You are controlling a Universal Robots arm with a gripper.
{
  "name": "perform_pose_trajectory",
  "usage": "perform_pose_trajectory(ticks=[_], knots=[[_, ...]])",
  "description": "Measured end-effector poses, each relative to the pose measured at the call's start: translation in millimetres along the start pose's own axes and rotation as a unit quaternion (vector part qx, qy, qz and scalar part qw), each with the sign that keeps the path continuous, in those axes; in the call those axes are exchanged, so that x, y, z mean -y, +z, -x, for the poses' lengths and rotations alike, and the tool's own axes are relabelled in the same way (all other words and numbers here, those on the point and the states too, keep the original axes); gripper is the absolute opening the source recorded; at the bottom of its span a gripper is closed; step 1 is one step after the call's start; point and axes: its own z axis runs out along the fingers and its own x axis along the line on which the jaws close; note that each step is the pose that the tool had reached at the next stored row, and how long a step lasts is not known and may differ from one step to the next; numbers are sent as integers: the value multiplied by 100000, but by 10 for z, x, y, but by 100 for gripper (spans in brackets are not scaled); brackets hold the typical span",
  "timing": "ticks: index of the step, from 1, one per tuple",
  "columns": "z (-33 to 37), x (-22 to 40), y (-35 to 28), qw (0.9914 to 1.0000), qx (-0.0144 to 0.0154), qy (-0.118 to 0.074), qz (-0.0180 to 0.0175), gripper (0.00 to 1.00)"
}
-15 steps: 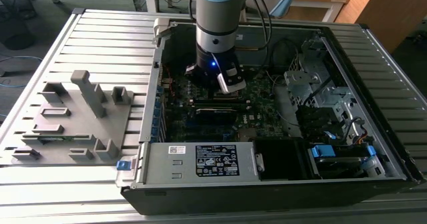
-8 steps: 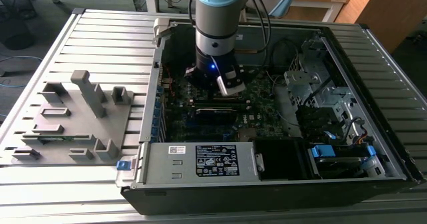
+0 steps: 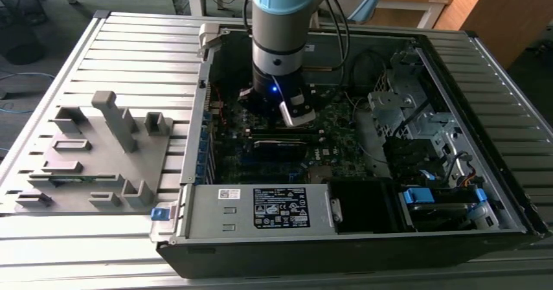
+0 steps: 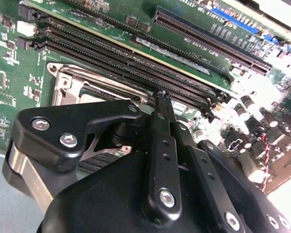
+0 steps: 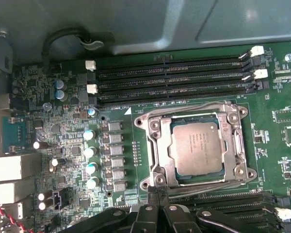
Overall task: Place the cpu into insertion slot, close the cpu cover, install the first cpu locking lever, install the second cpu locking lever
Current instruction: 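Install the second cpu locking lever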
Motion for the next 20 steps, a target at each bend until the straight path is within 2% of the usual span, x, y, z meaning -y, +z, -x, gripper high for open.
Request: perform_pose_trajectory(ticks=[2, 5, 11, 16, 20], knots=[[0, 5, 6, 99999, -34, 11, 328, 11], [-1, 16, 21, 99999, -59, 17, 542, 11], [-11, 31, 32, 99992, -102, 26, 1240, 11], [-21, 33, 14, 99992, -40, 15, 1233, 11], [-27, 29, -14, 99992, 143, -1, 1295, 11]])
